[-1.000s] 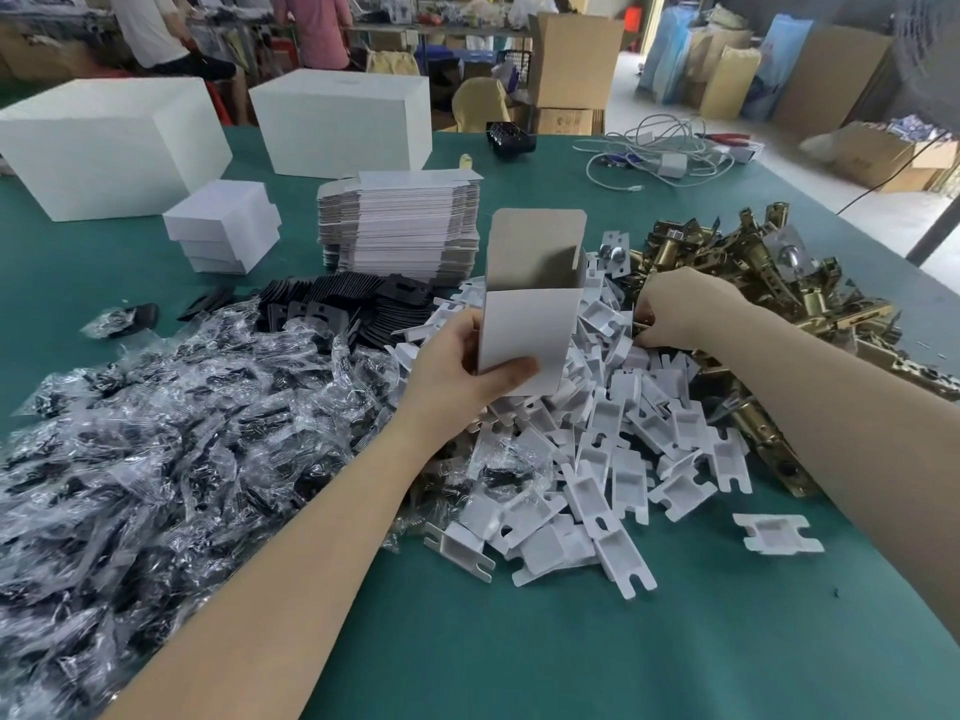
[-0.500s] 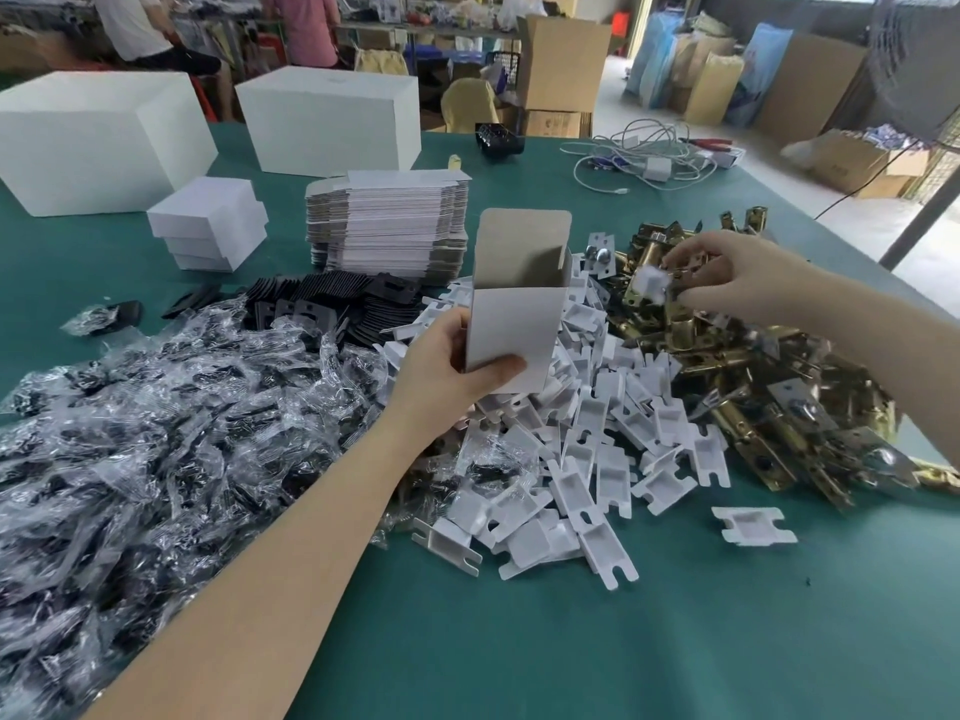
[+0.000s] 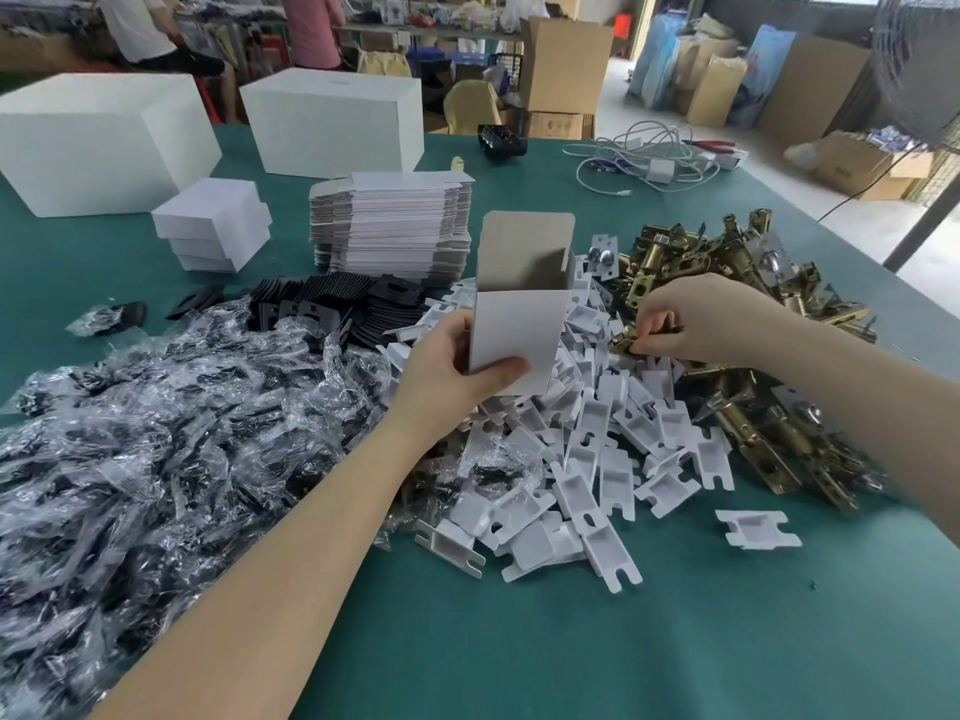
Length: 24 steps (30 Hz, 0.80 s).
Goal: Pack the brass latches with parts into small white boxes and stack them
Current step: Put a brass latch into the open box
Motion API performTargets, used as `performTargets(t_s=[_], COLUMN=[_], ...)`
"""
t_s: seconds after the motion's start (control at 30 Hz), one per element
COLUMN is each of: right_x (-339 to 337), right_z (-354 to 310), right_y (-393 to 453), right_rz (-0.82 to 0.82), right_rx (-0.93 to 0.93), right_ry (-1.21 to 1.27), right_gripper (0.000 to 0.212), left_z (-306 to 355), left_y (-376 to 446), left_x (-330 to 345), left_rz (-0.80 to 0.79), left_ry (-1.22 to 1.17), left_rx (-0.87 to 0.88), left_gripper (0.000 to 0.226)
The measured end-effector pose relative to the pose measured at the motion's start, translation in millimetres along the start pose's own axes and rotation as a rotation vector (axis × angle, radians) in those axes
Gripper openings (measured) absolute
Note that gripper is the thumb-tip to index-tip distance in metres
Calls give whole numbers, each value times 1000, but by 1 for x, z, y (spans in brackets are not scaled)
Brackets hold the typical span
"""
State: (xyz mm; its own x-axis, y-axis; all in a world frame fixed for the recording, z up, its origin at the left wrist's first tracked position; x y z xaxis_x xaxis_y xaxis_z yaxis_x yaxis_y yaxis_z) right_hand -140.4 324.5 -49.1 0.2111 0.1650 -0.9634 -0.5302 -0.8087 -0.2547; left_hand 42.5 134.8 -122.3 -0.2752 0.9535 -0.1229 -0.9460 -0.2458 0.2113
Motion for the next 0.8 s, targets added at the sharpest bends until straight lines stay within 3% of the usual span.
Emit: performTargets(t_s=[0.13, 0.33, 0.53, 0.67, 0.8], right_x=[6, -6, -50, -100, -134], right_z=[-8, -14, 34, -2, -51], right_y=[-1, -4, -44, -69, -81], right_rz=[-27, 80, 407, 631, 603], right_rx=[-7, 38, 251, 59, -298], right_ry=[30, -141, 428, 380, 790], right_gripper=[28, 19, 28, 27, 29], left_z=[2, 2, 5, 6, 7], left_y=[-1, -2, -2, -1, -2], left_x=[0, 1, 1, 0, -1], left_rz=[0, -12, -23, -25, -9], left_ry=[1, -9, 13, 29, 14], left_rx=[14, 11, -2, 33, 42], left_gripper=[56, 57, 47, 45, 44])
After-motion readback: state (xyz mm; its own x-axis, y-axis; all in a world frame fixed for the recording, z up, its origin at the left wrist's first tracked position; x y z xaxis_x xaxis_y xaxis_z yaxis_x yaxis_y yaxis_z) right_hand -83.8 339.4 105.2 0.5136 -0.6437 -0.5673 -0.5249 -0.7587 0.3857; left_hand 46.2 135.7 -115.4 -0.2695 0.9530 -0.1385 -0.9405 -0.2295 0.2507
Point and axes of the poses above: each hand's wrist, its own y-axis towards the middle knuckle, its own x-axis out of the palm, z = x × y, the point moved 5 cm from there along y, towards the middle knuckle, and after that the axes turned 13 degrees about -z, right-handed, at the moved point
